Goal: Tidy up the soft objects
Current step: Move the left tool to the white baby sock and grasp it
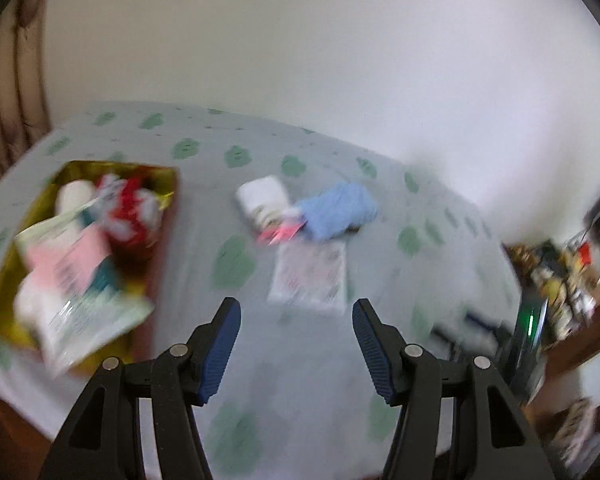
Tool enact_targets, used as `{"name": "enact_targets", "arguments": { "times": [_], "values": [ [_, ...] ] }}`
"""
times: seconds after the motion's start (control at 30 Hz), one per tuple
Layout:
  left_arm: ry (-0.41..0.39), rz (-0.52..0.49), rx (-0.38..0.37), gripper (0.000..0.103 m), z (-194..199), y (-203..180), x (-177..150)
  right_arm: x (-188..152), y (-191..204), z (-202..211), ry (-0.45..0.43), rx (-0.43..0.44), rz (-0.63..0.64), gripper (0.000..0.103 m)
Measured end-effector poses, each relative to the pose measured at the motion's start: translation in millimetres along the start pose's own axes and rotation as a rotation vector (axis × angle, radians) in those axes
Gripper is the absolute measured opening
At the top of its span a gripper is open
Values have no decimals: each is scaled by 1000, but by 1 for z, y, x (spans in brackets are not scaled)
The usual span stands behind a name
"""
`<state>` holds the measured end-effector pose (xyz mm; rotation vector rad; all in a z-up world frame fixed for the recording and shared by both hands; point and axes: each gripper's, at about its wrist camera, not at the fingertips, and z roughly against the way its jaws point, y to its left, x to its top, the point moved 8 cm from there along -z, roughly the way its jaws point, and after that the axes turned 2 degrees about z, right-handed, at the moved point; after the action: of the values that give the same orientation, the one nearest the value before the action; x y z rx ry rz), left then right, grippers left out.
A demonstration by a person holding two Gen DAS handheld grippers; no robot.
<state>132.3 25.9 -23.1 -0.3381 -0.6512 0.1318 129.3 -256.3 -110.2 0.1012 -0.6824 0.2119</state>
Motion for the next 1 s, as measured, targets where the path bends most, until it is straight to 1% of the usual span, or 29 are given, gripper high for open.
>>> {"name": "enact_targets", "arguments": {
  "times": [0.07,0.13,0.23,0.3,0.37,0.47,0.53,0.63,0.73,0.83,0.93,1.0],
  "values": [
    [16,51,-2,60,-22,2,27,0,0,2,-12,34,-13,92],
    [49,102,-15,60,-49,4,51,1,-2,4,-21,64,-33,92],
    [98,183,-9,60,-92,13,78,2,2,3,-18,108,-31,92],
    [114,217,2,60,-113,21,90,2,5,3,-22,129,-20,92],
    [145,260,24,60,-132,32,95,3,8,4,-24,146,-14,92],
    [185,311,19,60,-153,41,96,3,9,4,-25,174,-18,92],
    [202,306,37,60,-160,42,96,3,9,3,-17,194,-22,92],
    [212,282,86,60,-170,44,96,3,10,2,-14,208,-22,92],
    [255,278,127,60,-182,48,92,3,11,3,-15,218,-20,92],
    [286,285,107,60,-191,48,89,3,11,3,-13,227,-22,92],
    [302,278,151,60,-200,52,89,2,12,2,-5,240,-22,92],
    [313,289,173,62,-205,55,88,2,12,2,-3,243,-23,92]
  ]
}}
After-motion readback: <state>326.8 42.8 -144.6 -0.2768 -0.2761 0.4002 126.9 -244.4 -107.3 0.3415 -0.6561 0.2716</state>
